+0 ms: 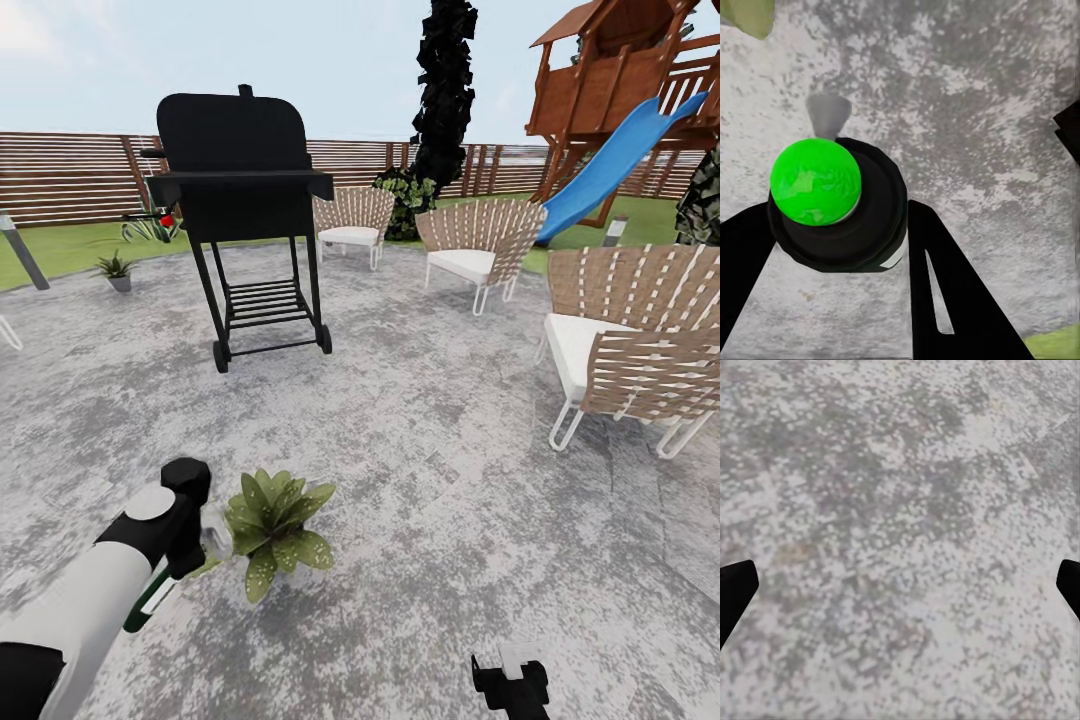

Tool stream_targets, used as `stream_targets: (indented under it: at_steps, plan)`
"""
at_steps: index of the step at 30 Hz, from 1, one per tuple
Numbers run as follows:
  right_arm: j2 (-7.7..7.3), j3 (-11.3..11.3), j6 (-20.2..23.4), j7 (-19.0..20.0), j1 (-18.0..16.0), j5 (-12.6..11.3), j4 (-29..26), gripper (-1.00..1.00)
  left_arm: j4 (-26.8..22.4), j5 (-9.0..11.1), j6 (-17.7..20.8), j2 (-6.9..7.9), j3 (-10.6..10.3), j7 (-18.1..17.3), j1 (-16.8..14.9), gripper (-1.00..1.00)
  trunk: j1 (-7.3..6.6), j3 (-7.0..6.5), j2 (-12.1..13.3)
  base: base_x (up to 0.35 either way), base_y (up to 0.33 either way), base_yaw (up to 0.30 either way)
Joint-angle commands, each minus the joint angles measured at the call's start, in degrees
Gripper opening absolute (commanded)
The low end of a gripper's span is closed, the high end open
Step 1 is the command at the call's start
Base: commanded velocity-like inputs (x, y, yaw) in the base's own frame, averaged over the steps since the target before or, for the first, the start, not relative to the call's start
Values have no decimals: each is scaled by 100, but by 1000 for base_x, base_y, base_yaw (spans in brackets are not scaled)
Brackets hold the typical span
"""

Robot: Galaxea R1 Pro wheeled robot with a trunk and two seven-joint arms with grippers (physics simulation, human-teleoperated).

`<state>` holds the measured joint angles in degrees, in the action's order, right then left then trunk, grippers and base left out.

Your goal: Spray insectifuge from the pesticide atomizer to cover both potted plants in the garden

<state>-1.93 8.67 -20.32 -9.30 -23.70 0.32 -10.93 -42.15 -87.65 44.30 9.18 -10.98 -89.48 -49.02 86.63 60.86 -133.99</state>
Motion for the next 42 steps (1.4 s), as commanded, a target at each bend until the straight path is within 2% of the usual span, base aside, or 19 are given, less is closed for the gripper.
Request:
stream_targets:
  at_steps: [1, 3, 5, 6, 8, 19, 24, 30, 33, 34, 42]
  plan:
    - [-2, 47, -7, -45, -3, 3, 3, 100, -5, -34, 62, 8, 3, -52, 55, -100, -1, 5, -2, 0, 0, 0]
    - [-6, 47, -7, -45, -3, 3, 3, 100, -4, -32, 57, 34, 194, -52, 130, -100, -1, 5, -2, 0, 0, 0]
    - [-13, 47, -7, -45, -3, 3, 3, 100, -4, -31, 49, 83, 511, -52, 148, -100, -1, 5, -2, 0, 0, 0]
    - [-16, 47, -7, -45, -3, 5, 3, 100, -6, -32, 34, 103, 778, -52, 153, -100, -1, 5, -2, 0, 0, 0]
    - [-17, 47, -7, -45, -3, 13, 3, 100, -5, -35, 28, 113, 890, -52, 156, -100, -1, 5, -2, 0, 0, 0]
    - [3, 40, -15, -45, -3, -5, -6, 100, -12, -32, 49, 75, 931, -52, 235, -100, -1, 5, -2, 0, 5, 0]
    - [0, 46, -15, -45, -3, -5, -6, 100, -13, -33, 52, 96, 938, -52, 235, -100, -1, 5, -2, -63, 239, -28]
    - [7, 47, -8, -40, -3, -5, -1, 100, -13, -33, 53, 113, 947, -52, 235, -100, -1, 5, -2, -121, 284, -251]
    - [10, 47, -8, -39, -3, -12, -5, 100, -13, -33, 53, 118, 1048, 59, 235, -100, -1, 5, -2, -200, 255, -92]
    - [17, 47, -13, -40, -3, -13, -6, 100, -5, -29, 44, 139, 1196, 338, 271, -100, -1, 5, -2, -13, 302, -3]
    - [-20, 46, -8, -39, -3, -4, 0, 100, -11, -24, 51, 137, 1282, 361, 314, -100, -1, 5, -2, 77, 315, 0]
